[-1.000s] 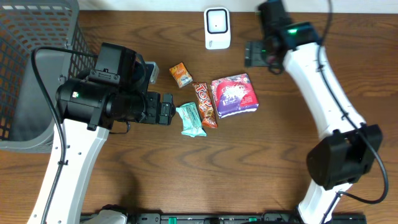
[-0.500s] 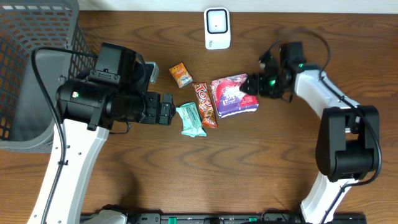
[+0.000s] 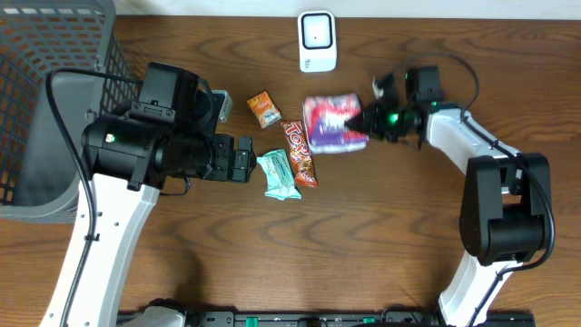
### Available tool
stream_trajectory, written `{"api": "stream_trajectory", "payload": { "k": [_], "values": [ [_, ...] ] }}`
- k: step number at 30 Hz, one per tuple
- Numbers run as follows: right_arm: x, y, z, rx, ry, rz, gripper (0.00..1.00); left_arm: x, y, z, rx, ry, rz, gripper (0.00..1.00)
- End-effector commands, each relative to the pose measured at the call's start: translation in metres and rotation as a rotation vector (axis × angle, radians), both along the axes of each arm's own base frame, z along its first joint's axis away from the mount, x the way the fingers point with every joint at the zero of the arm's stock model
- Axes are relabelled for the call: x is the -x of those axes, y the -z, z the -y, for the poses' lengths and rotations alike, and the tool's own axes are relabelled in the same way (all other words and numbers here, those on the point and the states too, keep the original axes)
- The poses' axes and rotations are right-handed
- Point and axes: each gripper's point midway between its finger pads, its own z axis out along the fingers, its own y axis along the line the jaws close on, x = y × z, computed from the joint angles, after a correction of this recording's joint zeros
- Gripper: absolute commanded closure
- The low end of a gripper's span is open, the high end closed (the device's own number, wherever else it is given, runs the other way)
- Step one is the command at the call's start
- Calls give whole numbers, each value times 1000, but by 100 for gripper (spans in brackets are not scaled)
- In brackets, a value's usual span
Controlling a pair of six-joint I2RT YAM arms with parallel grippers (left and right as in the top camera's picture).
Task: Scan the item barcode
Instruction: 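Grasp the package again and hold it up in front of the scanner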
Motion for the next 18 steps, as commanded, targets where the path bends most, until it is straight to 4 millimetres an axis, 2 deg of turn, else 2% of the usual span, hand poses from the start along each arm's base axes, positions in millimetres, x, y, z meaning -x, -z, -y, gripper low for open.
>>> {"api": "stream_trajectory", "payload": {
  "k": [1,4,6,7,8,10,14,18],
  "values": [
    [-37,-63,-11,-156,56,50,99,1,3,0,-10,13,-7,2],
    [-65,-97,-12,-202,110,147,99,1,3,0,-9,13,-7,2],
    [-85,-110,-9,-201,177,217,99,1,3,0,-10,13,-7,2],
    [-94,-113,-5,-185,230,239,99,1,3,0,-10,13,-7,2],
    [-108,-107,6,-132,375,230,99,1,3,0,-10,13,-7,2],
    [-118,-101,10,-77,480,237,99,1,3,0,-10,13,-8,2],
    [-129,-103,-3,-13,549,327,99,1,3,0,-10,13,-7,2],
    [-141,-110,-20,-52,576,405,99,1,3,0,-10,13,-8,2]
  ]
}}
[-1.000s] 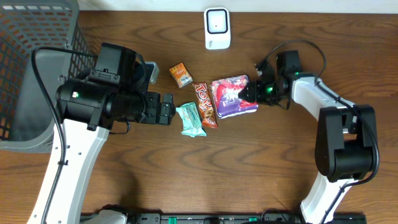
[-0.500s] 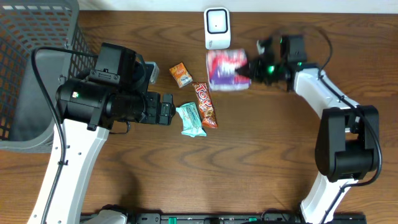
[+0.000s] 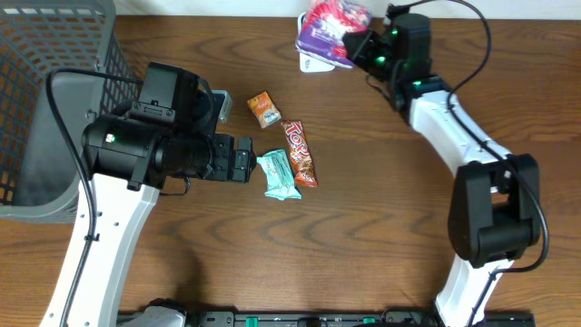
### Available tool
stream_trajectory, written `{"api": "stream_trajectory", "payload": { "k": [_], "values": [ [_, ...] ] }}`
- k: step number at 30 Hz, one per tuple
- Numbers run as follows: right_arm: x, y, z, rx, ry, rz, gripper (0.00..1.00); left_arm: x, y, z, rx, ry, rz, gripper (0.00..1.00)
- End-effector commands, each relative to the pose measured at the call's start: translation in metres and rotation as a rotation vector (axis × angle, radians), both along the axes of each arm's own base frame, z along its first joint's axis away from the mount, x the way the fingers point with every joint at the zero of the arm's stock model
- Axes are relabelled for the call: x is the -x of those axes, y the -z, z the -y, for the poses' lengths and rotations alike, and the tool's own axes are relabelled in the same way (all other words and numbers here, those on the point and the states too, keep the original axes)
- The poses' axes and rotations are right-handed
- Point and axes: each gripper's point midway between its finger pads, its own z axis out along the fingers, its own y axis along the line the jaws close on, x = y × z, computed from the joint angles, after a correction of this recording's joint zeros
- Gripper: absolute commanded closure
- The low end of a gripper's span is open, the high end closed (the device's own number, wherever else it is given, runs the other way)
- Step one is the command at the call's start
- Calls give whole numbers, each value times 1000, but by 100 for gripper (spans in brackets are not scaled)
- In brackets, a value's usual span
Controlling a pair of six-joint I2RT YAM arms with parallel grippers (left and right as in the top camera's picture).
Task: Scan the item barcode
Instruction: 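Grasp the package again and hold it up in front of the scanner, then move the package to the right edge of the table and release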
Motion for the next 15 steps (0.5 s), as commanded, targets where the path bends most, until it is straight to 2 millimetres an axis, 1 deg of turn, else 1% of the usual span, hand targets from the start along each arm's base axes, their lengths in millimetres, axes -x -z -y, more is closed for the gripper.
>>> {"api": "stream_trajectory", "payload": {
  "k": [1,2,5,8,9,11,13,15],
  "values": [
    [-16,8,-4,-23,109,21,99,1,3,0,-10,13,-7,2],
    [-19,8,-4,-44,117,27,99,1,3,0,-10,13,-7,2],
    [-30,19,-3,-72,152,28,99,1,3,0,-10,13,-7,2],
    [-44,29,0,-31,138,43,99,1,3,0,-10,13,-7,2],
    [-47,28,1,-20,123,50,99,1,3,0,-10,13,-7,2],
    [-49,19,0,6,82,85,99,1,3,0,-10,13,-7,2],
    [-50,2,0,30,35,137,99,1,3,0,-10,13,-7,2],
    [-51,-13,8,55,30,164,99,1,3,0,-10,13,-7,2]
  ]
}}
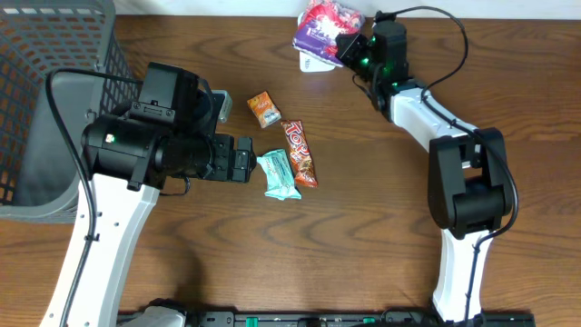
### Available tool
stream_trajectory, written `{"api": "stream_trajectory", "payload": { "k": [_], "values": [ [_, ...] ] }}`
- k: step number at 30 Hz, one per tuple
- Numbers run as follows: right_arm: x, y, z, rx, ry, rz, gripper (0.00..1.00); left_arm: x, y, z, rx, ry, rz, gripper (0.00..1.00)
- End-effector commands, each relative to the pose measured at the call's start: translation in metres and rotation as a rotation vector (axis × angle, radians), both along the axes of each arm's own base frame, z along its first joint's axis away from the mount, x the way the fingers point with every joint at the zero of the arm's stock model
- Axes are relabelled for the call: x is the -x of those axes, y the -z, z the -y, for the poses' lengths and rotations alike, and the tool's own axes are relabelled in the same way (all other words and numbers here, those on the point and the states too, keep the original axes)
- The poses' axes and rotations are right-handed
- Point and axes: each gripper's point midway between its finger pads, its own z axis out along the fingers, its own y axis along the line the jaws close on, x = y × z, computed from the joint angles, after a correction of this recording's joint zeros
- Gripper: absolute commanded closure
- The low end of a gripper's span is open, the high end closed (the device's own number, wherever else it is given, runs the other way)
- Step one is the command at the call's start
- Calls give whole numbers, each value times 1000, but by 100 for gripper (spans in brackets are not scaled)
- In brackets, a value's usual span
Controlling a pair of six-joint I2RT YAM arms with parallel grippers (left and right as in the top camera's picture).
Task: Scan the item barcode
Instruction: 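Move the package to the right edge of the table and release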
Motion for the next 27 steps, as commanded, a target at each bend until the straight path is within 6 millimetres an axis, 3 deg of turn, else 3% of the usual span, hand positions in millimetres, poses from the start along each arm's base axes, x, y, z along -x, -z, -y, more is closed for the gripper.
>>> {"api": "stream_trajectory", "payload": {
  "k": [1,4,8,9,12,18,19,20,21,24,27],
  "values": [
    [-10,-76,13,54,-40,166,99,1,3,0,-10,13,-7,2],
    [-7,-99,52,84,44,140,99,1,3,0,-10,13,-7,2],
    [4,-115,129,135,183,77,99,1,3,0,-10,13,-7,2],
    [19,-113,184,203,274,8,99,1,3,0,-10,13,-7,2],
    [52,-94,265,304,426,-151,99,1,3,0,-10,13,-7,2],
    [133,-44,397,404,648,-461,96,1,3,0,-10,13,-7,2],
    [147,-37,418,408,688,-499,84,1,3,0,-10,13,-7,2],
    [157,-31,433,403,718,-527,50,1,3,0,-10,13,-7,2],
    [167,-25,447,394,745,-553,1,1,3,0,-10,13,-7,2],
    [189,-5,473,335,776,-618,1,1,3,0,-10,13,-7,2],
    [195,14,473,225,722,-644,1,1,3,0,-10,13,-7,2]
  ]
}}
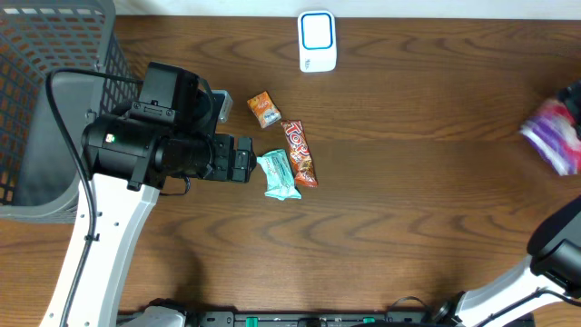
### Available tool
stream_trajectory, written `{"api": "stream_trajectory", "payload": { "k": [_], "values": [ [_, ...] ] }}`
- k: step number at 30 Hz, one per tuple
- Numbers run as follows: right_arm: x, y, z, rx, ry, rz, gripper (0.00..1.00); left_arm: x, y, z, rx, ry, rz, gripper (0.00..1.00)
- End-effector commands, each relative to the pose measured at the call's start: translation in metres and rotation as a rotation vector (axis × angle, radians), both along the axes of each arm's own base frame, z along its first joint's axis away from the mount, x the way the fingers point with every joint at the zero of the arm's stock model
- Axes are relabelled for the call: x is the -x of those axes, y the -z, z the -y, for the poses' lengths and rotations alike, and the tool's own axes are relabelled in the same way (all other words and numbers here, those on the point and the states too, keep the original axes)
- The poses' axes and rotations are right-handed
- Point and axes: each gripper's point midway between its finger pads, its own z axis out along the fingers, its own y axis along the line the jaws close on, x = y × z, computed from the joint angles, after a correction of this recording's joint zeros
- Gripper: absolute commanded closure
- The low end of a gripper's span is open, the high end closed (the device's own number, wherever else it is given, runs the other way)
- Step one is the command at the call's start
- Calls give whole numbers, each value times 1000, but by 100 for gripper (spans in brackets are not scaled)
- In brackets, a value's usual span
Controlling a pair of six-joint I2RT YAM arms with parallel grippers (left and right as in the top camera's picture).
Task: Scan the item barcode
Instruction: 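Move the package to the right edge of the table and release, then reach the right gripper toward the TOP bar beside the wipes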
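Observation:
A white barcode scanner point(317, 41) stands at the table's back edge, centre. A purple and pink packet point(554, 136) hangs blurred at the far right edge, far from the scanner. My right gripper point(573, 94) holds it, only a dark bit showing at the frame's edge. My left gripper point(242, 160) rests open on the table with nothing between its fingers, just left of a teal packet point(280, 174). An orange packet point(264, 108) and a brown candy bar point(300, 153) lie near the middle.
A dark wire basket point(54, 54) fills the back left corner, behind the left arm point(136, 150). Part of the right arm point(558, 250) shows at the lower right edge.
My right gripper has moved with the purple packet from over the scanner at the back centre to the far right edge. The scanner's face is uncovered. The left arm has not moved.
My right gripper was on the purple packet on the table, right of the candy bar. Then it held the packet up over the scanner, and still did at the following moment. Now packet and gripper are at the far right edge. The left arm stayed still.

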Motion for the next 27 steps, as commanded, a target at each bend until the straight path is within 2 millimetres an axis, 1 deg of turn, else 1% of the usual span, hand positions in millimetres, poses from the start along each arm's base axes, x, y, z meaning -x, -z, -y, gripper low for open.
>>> {"api": "stream_trajectory", "payload": {
  "k": [1,3,6,8,9,11,12,13,14,15,16,19,20,22,23,25,27],
  "values": [
    [-2,27,-8,-144,-63,20,1,1,3,0,-10,13,-7,2],
    [-9,32,-22,-230,-120,60,1,1,3,0,-10,13,-7,2],
    [-20,33,-46,-308,-222,97,1,1,3,0,-10,13,-7,2],
    [-25,33,-65,-351,-266,102,1,1,3,0,-10,13,-7,2],
    [-29,32,-79,-377,-298,104,1,1,3,0,-10,13,-7,2],
    [-38,28,-111,-421,-415,120,1,1,3,0,-10,13,-7,2],
    [-43,26,-135,-452,-495,125,1,1,3,0,-10,13,-7,2],
    [-45,26,-154,-476,-548,119,1,1,3,0,-10,13,-7,2],
    [-44,27,-187,-523,-619,86,1,1,3,0,-10,13,-7,2],
    [-41,29,-205,-543,-644,50,1,1,3,0,-10,13,-7,2],
    [-37,34,-227,-561,-674,0,1,1,3,0,-10,13,-7,2],
    [-27,44,-277,-580,-757,-101,1,1,3,0,-10,13,-7,2],
    [-23,50,-303,-584,-807,-134,1,1,3,0,-10,13,-7,2],
    [-16,57,-341,-589,-886,-180,1,1,3,0,-10,13,-7,2],
    [-9,61,-363,-586,-934,-211,1,1,3,0,-10,13,-7,2],
    [1,68,-396,-569,-1010,-251,1,1,3,0,-10,13,-7,2],
    [9,74,-418,-534,-1063,-292,1,1,3,0,-10,13,-7,2]
  ]
}}
